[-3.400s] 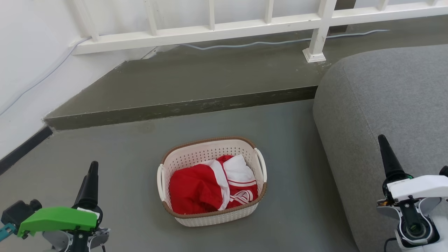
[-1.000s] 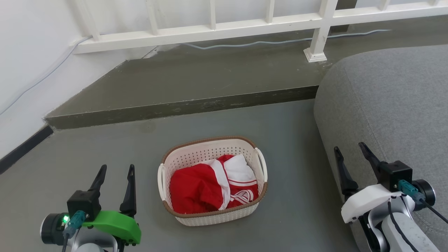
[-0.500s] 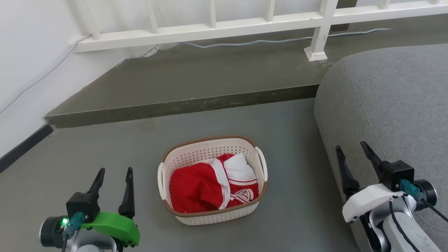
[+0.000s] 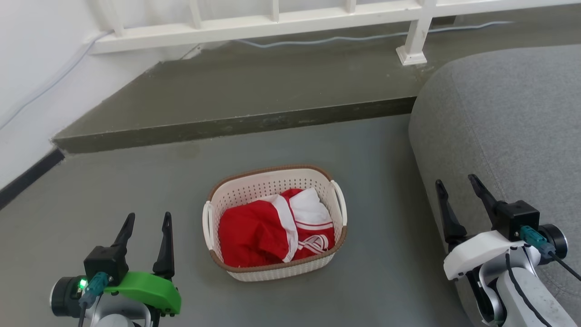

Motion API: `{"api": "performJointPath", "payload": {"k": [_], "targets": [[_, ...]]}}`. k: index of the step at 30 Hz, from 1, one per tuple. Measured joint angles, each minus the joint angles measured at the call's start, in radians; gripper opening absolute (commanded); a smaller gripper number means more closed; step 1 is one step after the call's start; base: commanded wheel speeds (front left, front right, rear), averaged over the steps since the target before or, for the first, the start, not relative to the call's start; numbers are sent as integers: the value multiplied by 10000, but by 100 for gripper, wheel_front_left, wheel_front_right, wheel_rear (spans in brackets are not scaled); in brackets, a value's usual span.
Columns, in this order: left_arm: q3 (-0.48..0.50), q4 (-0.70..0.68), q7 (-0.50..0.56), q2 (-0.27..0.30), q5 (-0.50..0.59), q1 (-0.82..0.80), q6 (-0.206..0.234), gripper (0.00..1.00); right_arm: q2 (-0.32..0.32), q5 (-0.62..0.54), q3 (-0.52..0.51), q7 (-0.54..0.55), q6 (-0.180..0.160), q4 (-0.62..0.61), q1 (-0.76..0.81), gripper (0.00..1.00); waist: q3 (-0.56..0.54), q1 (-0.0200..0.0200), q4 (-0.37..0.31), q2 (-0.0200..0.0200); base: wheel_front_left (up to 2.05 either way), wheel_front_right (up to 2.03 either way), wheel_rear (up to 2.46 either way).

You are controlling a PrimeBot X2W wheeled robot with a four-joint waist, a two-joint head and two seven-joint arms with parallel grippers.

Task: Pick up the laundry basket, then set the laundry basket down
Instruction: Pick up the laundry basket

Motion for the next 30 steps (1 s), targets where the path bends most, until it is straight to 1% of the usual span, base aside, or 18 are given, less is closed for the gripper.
{"api": "performJointPath", "payload": {"k": [7, 11, 13, 15, 22, 23, 30], "targets": [[-4, -173, 0, -86, 33, -109, -21, 100, 4, -13, -50, -2, -2, -140, -157, 100, 528, 0, -2, 0, 0, 0, 0], [-10, -318, 0, -96, 35, -421, -107, 100, 8, -69, -73, -12, -13, -228, -288, 100, 941, 0, 8, 0, 0, 0, 0], [-17, -355, 0, -109, 36, -551, -109, 100, 10, -113, -96, -12, -13, -265, -393, 100, 1167, 0, 17, 0, 0, 0, 0], [-23, -374, 0, -121, 36, -660, -194, 100, 13, -115, -136, -12, -86, -307, -491, 100, 1399, 0, 28, 0, 0, 0, 0], [-23, -479, 0, -130, 52, -1178, -286, 100, 86, -232, -161, -12, -111, -435, -888, 100, 2263, 0, 76, 0, 0, 0, 0], [-23, -497, 0, -132, 56, -1240, -316, 100, 96, -276, -161, -12, -165, -445, -940, 100, 2388, 0, 84, 0, 0, 0, 0], [38, -558, 0, -178, 65, -1640, -372, 100, 213, -326, -151, -13, -176, -514, -1327, 100, 3285, 1, 124, 0, 0, 0, 0]]}}
